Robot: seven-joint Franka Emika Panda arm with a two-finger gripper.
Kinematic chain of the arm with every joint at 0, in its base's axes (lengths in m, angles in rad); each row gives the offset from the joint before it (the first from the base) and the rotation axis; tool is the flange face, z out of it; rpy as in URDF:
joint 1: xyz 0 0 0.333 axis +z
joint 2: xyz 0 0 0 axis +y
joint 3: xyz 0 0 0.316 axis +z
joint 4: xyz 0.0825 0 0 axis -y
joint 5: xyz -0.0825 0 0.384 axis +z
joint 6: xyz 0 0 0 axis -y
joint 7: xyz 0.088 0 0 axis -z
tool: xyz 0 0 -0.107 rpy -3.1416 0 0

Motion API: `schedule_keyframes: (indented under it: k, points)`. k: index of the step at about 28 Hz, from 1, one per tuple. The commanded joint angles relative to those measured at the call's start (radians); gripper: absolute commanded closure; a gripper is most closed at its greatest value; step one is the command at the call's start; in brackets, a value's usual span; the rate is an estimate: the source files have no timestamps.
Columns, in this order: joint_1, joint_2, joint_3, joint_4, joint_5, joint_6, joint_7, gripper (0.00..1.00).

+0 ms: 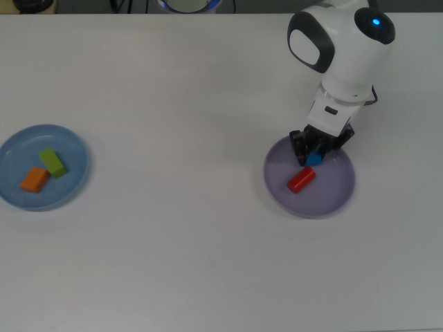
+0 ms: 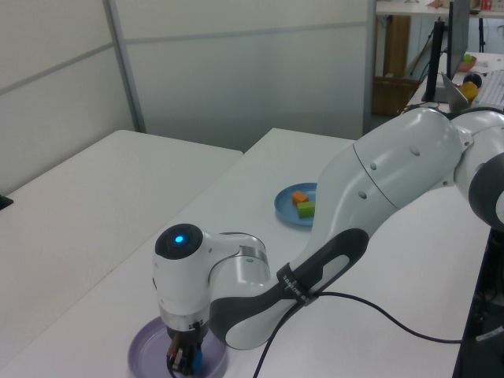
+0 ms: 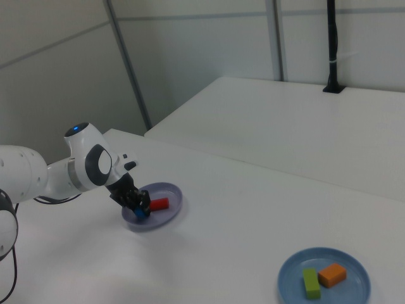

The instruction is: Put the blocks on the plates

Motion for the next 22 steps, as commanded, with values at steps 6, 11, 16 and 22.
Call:
schedule_keyframes:
  k: [6,11,16,22]
  points:
    - [-0.005,-0.04,-0.01,0.001,-0.002,-0.002,0.012,0.0]
    - [-0.027,-0.081,-0.018,0.001,0.012,-0.068,0.006,0.0]
    - [-0.073,-0.156,-0.023,0.001,0.061,-0.152,-0.003,0.0]
    - [-0.144,-0.266,-0.024,0.003,0.11,-0.327,-0.092,0.0]
